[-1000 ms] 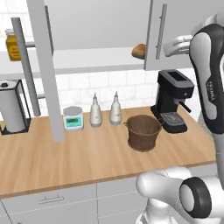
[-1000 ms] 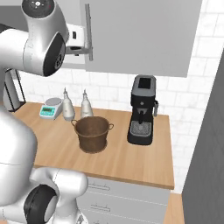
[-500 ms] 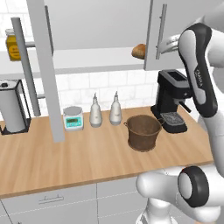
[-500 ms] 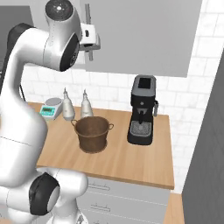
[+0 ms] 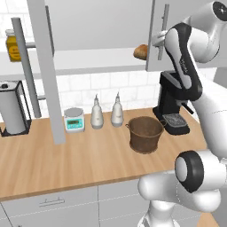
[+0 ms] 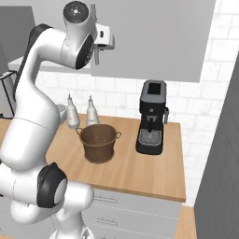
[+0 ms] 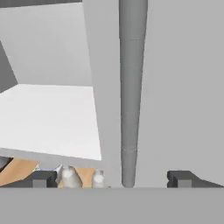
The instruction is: Open the cabinet, pick up the bread from the cabinet and place it in the basket. Then move the basket to the dining counter.
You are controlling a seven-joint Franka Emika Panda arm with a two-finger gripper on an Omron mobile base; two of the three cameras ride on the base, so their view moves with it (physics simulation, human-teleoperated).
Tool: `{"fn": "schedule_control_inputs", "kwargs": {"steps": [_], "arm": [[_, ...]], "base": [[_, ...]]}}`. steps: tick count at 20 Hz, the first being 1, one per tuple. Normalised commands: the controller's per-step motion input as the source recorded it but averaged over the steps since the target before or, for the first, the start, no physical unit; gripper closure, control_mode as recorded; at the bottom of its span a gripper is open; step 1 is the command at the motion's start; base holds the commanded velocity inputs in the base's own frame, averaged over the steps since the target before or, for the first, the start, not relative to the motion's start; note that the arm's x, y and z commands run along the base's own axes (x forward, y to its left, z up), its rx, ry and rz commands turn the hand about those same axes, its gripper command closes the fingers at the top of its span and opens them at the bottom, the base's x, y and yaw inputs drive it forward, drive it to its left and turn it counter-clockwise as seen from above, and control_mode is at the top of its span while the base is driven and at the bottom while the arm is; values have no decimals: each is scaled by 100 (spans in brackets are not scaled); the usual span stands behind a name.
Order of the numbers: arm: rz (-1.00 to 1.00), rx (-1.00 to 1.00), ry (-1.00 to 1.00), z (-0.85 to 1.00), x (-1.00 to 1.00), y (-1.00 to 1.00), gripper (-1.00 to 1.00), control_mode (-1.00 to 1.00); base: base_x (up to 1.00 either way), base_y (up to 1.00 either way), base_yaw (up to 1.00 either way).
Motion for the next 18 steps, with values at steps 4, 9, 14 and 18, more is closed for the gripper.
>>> {"fn": "schedule_control_inputs", "kwargs": {"steps": [4, 9, 14, 18], "arm": [[-6, 5, -5, 0, 55, -1, -100, -100], [-1, 5, -3, -6, 52, -8, -100, -100], [0, 3, -1, 0, 51, -12, -100, -100], [0, 1, 0, -5, 33, -6, -100, -100]], "base": [[0, 0, 0], [0, 0, 0], [0, 0, 0], [0, 0, 0]]}}
